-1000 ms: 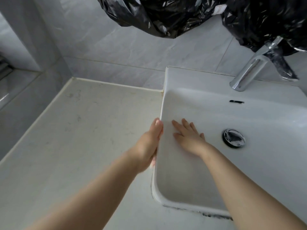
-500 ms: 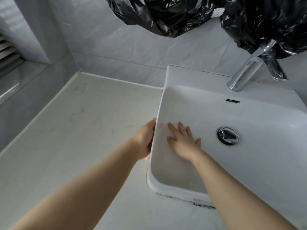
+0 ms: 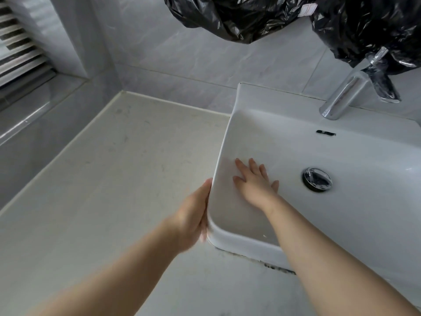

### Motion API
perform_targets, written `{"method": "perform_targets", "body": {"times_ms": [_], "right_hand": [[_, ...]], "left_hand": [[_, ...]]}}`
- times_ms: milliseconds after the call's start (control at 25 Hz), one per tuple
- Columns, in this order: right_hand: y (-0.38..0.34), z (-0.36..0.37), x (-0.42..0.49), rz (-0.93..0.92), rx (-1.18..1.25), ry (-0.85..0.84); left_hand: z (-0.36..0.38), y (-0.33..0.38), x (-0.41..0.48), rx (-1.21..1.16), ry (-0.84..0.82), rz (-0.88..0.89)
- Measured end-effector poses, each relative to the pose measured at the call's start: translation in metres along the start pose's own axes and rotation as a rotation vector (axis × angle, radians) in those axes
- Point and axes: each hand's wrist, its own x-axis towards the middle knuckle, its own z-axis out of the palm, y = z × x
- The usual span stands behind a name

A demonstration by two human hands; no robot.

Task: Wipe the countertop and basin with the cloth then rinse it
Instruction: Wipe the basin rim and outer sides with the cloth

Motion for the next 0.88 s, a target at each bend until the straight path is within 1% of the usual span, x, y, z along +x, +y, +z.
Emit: {"method": "perform_targets", "body": {"times_ms": [40,120,200,280,360,440,520,600,680,800,840,880], "right_hand": [[0.000,0.000,0.000,-0.004,0.002,0.006],[-0.001,0.001,0.000,-0.008,-0.001,0.020],[0.000,0.000,-0.002,-0.012,-0.006,0.020],[0.002,-0.001,-0.004,-0.023,-0.005,0.014],[0.003,-0.002,-0.005,-0.039,0.001,0.003],[0.003,-0.003,-0.005,-0.041,0.043,-0.014],[0.001,-0.003,-0.008,-0.062,0.051,-0.031],[0.003,-0.003,-0.015,-0.085,0.043,-0.041],[0.011,-0.003,-0.027,-0.102,-0.010,-0.037],[0.028,-0.004,-0.041,-0.091,-0.050,-0.019],[0.032,-0.003,-0.042,-0.090,-0.044,-0.005],[0.031,-0.003,-0.044,-0.097,-0.043,0.008]], "left_hand": [[0.001,-0.002,-0.013,0.011,0.011,-0.044],[0.003,-0.002,-0.011,-0.007,0.031,-0.128],[0.011,0.009,0.002,-0.131,0.090,-0.210],[0.014,0.006,-0.002,-0.185,0.139,-0.195],[0.012,-0.009,-0.018,-0.196,0.135,-0.162],[0.018,-0.013,-0.029,-0.218,0.166,-0.155],[0.025,0.000,-0.021,-0.193,0.302,-0.154],[0.029,0.002,-0.022,-0.214,0.351,-0.127],[0.038,-0.006,-0.025,-0.332,0.379,-0.176],[0.049,-0.004,-0.034,-0.616,0.358,-0.246],[0.049,-0.002,-0.030,-0.653,0.389,-0.296],[0.046,-0.003,-0.025,-0.640,0.442,-0.343]]}}
